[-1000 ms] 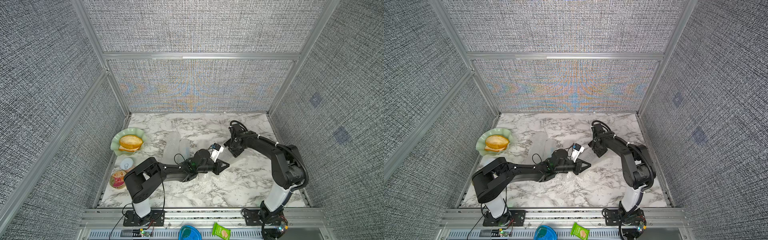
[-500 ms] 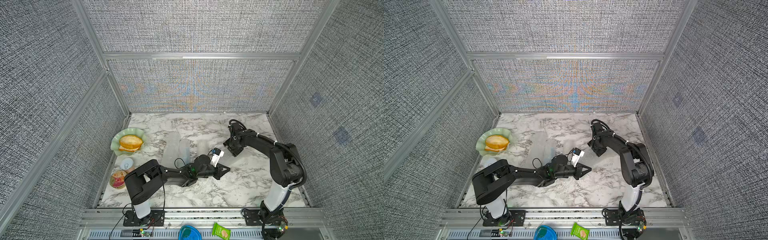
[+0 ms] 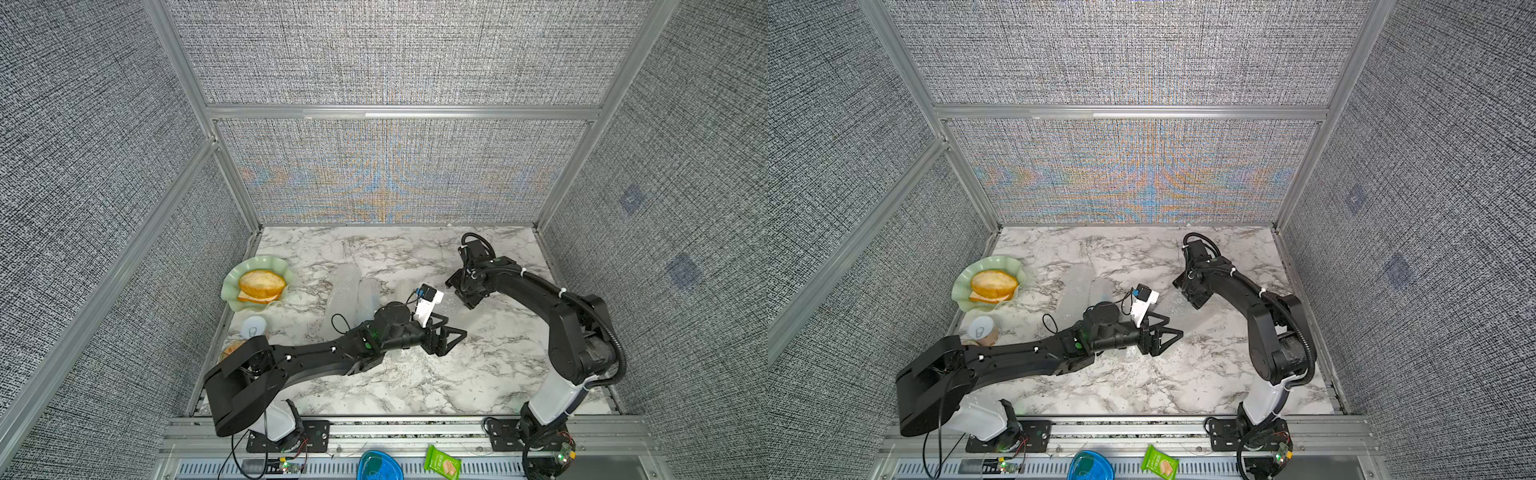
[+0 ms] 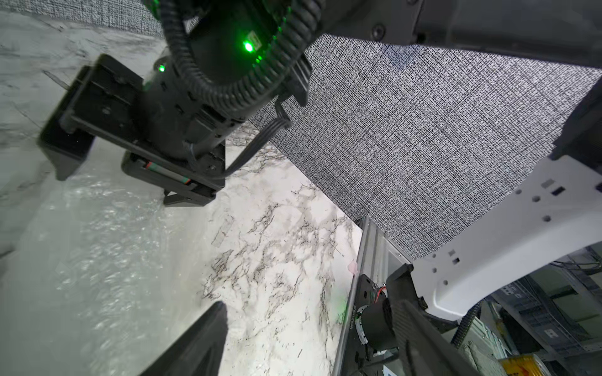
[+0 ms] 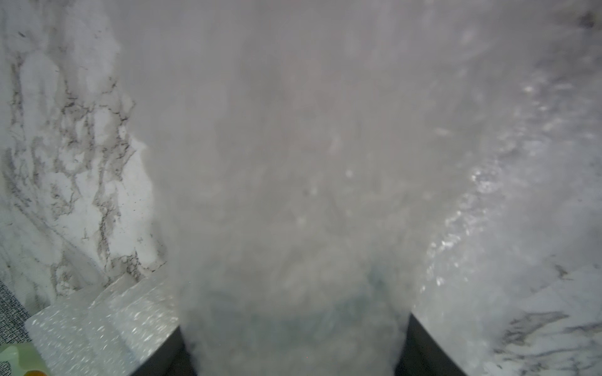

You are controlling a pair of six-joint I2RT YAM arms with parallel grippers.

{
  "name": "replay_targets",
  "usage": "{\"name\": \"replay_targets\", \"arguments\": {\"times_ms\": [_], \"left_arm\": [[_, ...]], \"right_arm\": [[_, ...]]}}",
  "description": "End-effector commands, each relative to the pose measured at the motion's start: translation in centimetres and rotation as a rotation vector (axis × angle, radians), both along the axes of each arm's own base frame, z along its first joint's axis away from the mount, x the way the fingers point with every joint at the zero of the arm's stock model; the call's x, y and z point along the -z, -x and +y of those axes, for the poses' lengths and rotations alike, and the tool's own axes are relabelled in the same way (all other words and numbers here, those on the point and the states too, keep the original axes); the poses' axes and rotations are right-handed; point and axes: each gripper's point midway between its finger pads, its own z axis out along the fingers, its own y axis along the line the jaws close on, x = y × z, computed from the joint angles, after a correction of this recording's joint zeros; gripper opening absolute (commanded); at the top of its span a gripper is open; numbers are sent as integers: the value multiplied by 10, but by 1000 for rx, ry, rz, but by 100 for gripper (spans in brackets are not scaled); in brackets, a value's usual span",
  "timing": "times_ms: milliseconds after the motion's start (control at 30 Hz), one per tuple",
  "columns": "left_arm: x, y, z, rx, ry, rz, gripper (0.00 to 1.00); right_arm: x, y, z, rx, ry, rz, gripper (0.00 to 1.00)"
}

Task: Unwrap the vase from the bubble wrap
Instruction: Unwrap the bubble wrap at the center of the board.

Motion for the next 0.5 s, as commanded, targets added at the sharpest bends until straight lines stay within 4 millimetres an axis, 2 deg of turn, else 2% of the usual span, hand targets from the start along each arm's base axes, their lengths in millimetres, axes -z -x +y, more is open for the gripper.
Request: {"name": "replay_targets", "arguments": {"times_ms": [0, 200, 367, 467], "left_arm": [[6, -15, 19, -95, -60, -51, 84], [12, -39, 39, -176, -145, -48, 85], [25, -51, 37, -179, -205, -38, 85], [37, -59, 33, -192, -271, -26, 85]], "right_arm": [[-12, -3, -2, -8, 15, -39, 67], [-5, 1, -12, -78, 96, -9, 67], [6, 2, -18, -120, 135, 42, 67], [-3, -2, -21, -124, 122, 15, 69]]}}
